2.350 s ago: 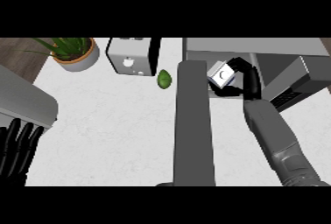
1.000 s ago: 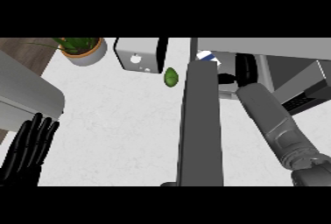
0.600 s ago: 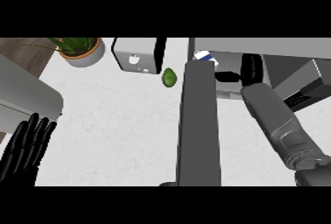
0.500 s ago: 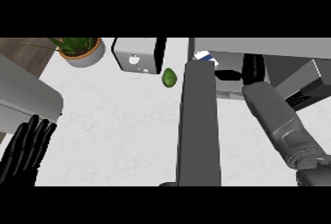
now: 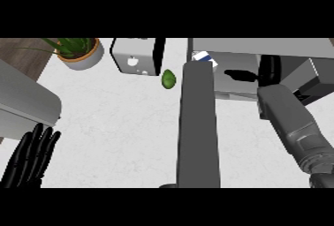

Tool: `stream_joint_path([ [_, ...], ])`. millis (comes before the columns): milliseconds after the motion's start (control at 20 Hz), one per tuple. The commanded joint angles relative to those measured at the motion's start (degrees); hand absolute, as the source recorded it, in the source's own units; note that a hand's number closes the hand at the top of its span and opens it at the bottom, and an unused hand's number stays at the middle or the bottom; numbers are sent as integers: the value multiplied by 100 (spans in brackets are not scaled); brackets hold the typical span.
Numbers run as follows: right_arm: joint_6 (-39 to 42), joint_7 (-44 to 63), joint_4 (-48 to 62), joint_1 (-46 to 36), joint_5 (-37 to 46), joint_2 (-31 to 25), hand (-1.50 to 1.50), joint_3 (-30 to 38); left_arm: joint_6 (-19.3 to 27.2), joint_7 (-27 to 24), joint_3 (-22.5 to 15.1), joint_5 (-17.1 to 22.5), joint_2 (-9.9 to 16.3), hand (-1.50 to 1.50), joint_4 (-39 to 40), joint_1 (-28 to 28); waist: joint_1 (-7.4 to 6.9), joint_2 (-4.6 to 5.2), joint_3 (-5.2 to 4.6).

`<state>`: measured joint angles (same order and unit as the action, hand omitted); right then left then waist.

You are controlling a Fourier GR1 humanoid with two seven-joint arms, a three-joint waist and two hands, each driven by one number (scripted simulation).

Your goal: Pick up the milk, place it into the microwave and close the microwave

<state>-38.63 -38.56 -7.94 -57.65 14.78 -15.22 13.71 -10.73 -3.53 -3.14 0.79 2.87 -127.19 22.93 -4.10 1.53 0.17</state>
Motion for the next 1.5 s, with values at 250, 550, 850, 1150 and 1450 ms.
stream_joint_path([
  [250,1322,-580,-102,357,-404,-380,-150,376,207,122,-400,-455,-224,-150,-195,152,120,-39,2],
  [550,1770,-711,-227,563,-640,74,-150,501,103,217,-86,-96,-130,-150,-53,47,258,-97,-10],
  [850,2260,-953,-244,983,-709,232,-150,488,91,133,-137,-93,-126,-150,-86,79,296,-113,-12],
  [1150,2774,-1078,-436,1631,-824,213,-150,474,77,-63,-554,-317,-281,-150,-264,506,369,-161,-15],
  [1450,3053,-1025,-688,2088,-772,438,-150,263,172,214,-459,-170,-259,-150,-423,541,419,-177,-18],
])
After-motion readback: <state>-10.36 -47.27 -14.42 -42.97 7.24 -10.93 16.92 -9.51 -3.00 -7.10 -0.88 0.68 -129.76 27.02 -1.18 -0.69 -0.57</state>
